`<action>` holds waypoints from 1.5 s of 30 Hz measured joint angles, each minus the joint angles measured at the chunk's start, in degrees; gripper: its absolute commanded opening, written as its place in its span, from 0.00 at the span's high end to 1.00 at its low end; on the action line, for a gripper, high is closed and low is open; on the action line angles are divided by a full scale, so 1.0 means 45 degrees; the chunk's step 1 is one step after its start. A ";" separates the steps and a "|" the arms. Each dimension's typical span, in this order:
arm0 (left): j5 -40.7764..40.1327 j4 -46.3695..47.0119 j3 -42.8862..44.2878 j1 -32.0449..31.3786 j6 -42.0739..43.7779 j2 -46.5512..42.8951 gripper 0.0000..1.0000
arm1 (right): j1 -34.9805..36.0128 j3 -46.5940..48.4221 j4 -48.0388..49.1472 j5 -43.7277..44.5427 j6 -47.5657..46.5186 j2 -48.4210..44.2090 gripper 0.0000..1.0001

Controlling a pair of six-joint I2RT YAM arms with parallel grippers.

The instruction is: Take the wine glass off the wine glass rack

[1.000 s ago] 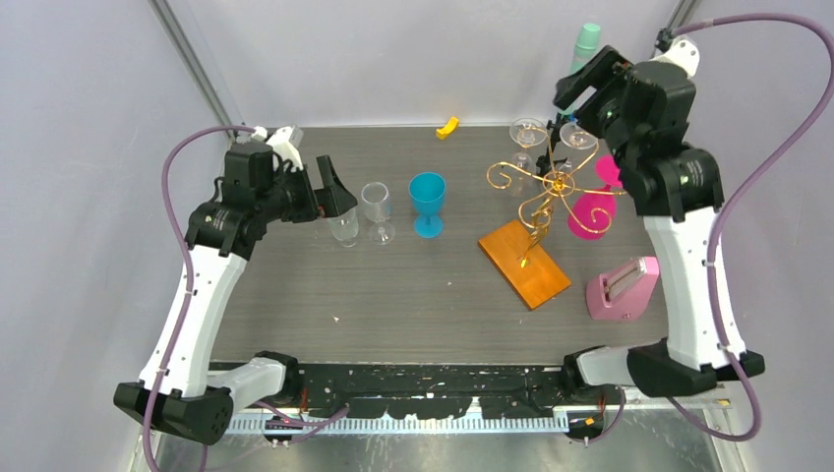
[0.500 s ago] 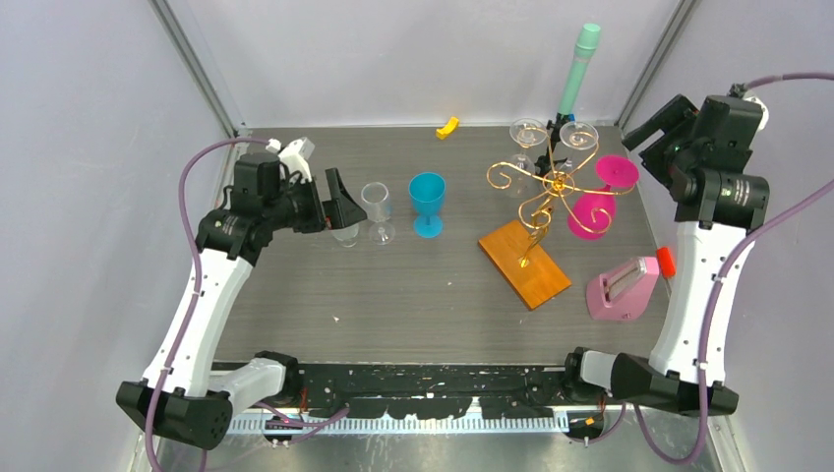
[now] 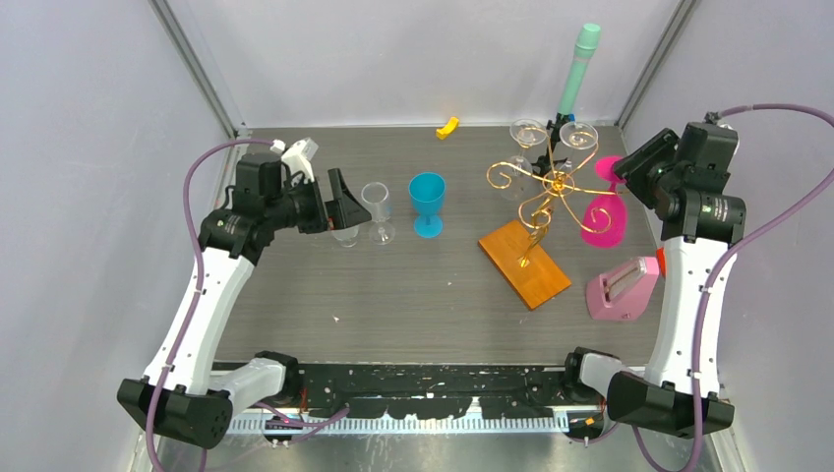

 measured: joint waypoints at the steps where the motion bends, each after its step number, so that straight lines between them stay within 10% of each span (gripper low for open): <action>1: 0.0024 0.0000 0.0000 0.0000 0.0000 0.0034 0.00 | 0.0000 -0.0112 0.0136 0.0024 0.0000 -0.0058 0.54; 17: 0.0214 -0.0015 0.0000 0.0000 0.0005 0.0291 0.00 | -0.0019 -0.1190 0.1734 0.0942 0.0058 -0.0942 0.75; 24: 0.0214 -0.0015 0.0000 0.0000 0.0005 0.0291 0.00 | 0.0000 -0.1205 0.2210 0.0967 0.0398 -0.1311 0.99; 45: 0.0214 -0.0015 0.0000 0.0000 0.0005 0.0291 0.00 | -0.0019 -0.2623 0.3245 -0.0087 0.3667 -0.3225 1.00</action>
